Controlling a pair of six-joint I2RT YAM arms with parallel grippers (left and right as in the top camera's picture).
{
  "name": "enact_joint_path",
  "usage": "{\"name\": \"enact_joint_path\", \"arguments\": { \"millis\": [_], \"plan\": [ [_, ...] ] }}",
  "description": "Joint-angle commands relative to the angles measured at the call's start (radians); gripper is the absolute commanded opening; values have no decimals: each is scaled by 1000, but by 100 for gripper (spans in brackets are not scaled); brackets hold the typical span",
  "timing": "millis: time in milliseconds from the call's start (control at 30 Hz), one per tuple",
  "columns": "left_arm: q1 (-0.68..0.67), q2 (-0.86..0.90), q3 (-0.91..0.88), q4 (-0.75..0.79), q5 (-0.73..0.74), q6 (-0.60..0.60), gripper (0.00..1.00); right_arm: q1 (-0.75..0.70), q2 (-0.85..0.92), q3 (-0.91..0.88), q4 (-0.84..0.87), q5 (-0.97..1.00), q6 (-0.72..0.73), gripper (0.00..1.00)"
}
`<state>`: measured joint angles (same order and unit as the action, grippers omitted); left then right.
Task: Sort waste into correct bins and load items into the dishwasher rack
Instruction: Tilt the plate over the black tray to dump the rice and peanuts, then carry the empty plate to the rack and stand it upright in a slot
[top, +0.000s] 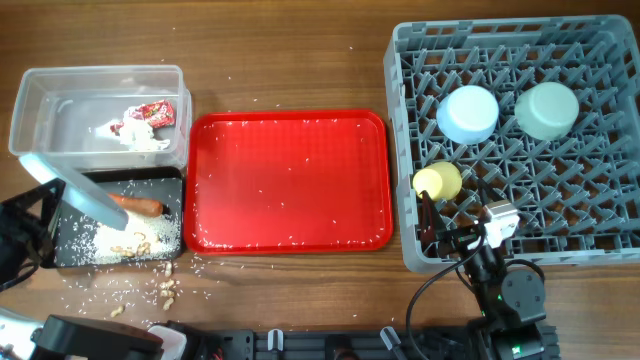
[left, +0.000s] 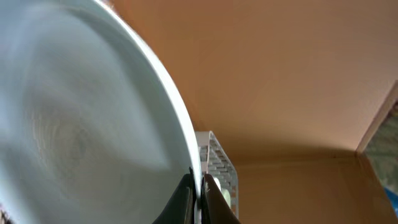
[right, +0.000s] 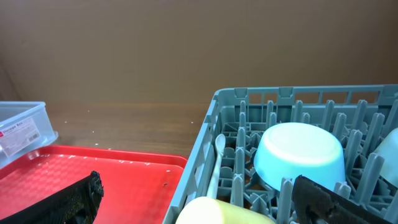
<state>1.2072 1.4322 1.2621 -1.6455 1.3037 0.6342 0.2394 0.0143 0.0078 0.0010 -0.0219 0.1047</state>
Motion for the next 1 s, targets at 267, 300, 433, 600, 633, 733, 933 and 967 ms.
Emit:
{"name": "enact_joint_path", "arguments": {
  "millis": [267, 300, 433, 600, 633, 733, 933, 967],
  "plan": [
    [-346, -50, -2, -9, 26, 90, 4, -3, -10, -3, 5, -9, 10, 100],
    [-406, -55, -2, 2, 22, 82, 4, -3, -10, -3, 5, -10, 10, 100],
    [-781, -56, -2, 261, 36, -141, 4, -3, -10, -3, 5, -10, 10, 100],
    [-1174, -21, -2, 1069, -60, -833, 4, -3, -10, -3, 5, -10, 10, 100],
    [-1239, -4, -2, 1222, -129, -972, 4, -3, -10, -3, 5, -10, 10, 100],
    [-1434, 76, -2, 1694, -296, -1281, 4, -3, -10, -3, 5, -9, 10, 100],
    [-1667, 306, -2, 2221, -626, -1769, 4, -3, -10, -3, 5, -9, 9, 99],
    [-1688, 347, -2, 2253, -659, -1843, 4, -3, -10, -3, 5, -9, 10, 100]
  ]
}}
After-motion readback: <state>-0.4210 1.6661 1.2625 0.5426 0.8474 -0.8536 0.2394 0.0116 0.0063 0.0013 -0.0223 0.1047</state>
